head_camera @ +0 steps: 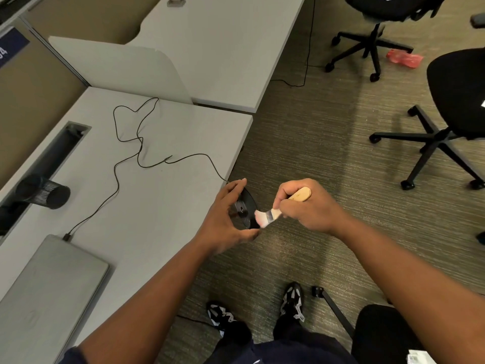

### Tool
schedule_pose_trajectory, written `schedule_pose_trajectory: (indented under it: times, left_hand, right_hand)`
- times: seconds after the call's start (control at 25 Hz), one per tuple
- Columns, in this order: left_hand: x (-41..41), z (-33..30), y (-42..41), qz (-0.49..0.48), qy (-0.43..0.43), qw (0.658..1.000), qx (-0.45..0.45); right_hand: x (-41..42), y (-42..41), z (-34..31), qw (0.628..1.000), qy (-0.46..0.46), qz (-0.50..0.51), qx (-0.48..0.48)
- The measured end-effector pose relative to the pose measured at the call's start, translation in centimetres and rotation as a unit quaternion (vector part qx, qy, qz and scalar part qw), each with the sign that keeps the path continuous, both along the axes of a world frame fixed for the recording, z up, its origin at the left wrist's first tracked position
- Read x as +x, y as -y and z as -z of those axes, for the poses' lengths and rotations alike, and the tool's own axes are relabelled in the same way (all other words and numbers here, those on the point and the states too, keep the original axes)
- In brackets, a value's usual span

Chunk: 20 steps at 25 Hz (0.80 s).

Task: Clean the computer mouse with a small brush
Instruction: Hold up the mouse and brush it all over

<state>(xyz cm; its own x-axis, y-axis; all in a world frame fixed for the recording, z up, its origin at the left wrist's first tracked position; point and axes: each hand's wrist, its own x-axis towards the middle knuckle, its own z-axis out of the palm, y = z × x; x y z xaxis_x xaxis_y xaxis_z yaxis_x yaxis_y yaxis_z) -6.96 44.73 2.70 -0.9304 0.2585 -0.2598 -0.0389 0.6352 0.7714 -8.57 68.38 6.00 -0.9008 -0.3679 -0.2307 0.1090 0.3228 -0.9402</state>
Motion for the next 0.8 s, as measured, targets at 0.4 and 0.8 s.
schedule_pose_trajectory:
  times: [0.4, 0.8]
  left_hand:
    - [-0.3, 0.2, 0.0, -0.022, 0.033, 0.998, 0.049]
    - [-0.7, 0.4, -0.1, -0.024, 0.020, 0.999, 0.039]
  right_hand:
    - [-0.9, 0.5, 0.2, 0.996, -0.072, 0.046, -0.012]
    - [-0.9, 0.6, -1.4, 0.997, -0.062, 0.052, -0.006]
